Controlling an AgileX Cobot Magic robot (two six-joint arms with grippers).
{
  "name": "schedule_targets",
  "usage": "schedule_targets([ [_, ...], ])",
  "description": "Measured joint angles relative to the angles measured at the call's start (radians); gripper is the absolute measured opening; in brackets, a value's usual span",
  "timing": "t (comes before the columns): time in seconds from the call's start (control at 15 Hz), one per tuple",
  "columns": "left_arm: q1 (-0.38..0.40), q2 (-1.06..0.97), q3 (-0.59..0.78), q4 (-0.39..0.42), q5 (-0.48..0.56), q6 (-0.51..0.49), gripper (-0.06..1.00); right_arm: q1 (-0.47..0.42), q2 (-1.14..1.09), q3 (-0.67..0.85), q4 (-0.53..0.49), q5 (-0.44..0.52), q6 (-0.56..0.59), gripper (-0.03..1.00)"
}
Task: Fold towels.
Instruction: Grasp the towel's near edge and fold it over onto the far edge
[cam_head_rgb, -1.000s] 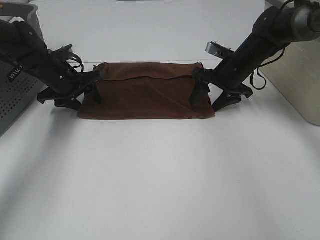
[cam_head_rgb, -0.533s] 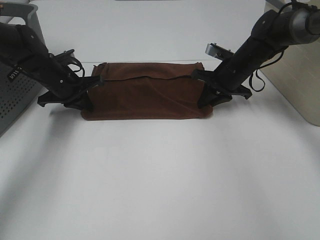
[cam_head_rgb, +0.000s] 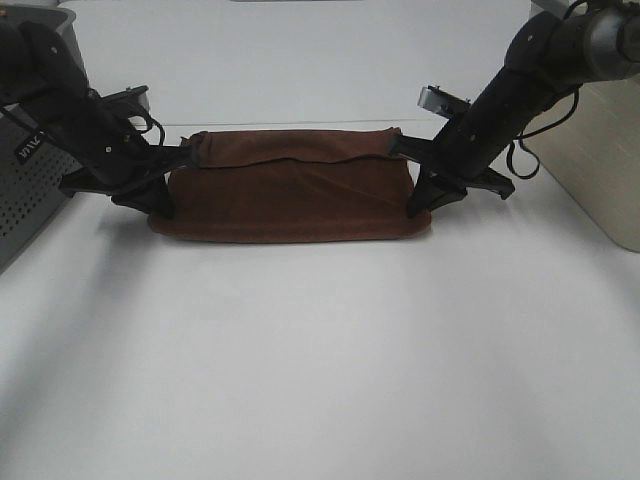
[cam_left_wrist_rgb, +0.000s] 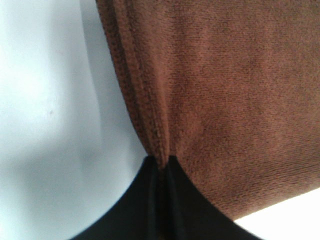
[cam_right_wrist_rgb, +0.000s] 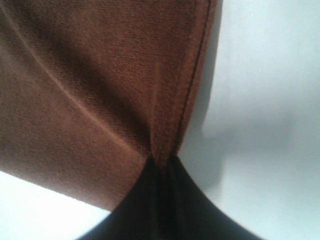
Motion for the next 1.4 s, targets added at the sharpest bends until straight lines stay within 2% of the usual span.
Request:
schedule_targets([
  [0.2,0.0,-0.065,0.08,0.014,0.017,0.0,0.01,0.0,-0.069,0.103,-0.004,0.013,0.014,0.0],
  [0.53,0.0,-0.23,0.403,0.01,0.011,0.03,0.01,0.012,-0.244,0.416,-0.001,-0.015,0.014,0.0],
  [0.67,0.0,-0.279,0.465,0.004,0.009,0.03,0.01,0.022,-0.29,0.473,0.004,-0.027,0.003,0.0],
  [0.93,0.0,-0.296,0.383,0.005,0.067,0.01,0.01,0.023,-0.332,0.422,0.003,-0.051,-0.009,0.0],
  [1.2,0.033,-0.245,0.172,0.014,0.078,-0.09,0.01,0.023,-0.247,0.205,-0.005,-0.015,-0.009,0.0],
  [1.4,0.051,-0.183,0.102,0.014,0.034,-0.097,0.01,0.023,-0.169,0.086,-0.004,-0.006,-0.01,0.0],
])
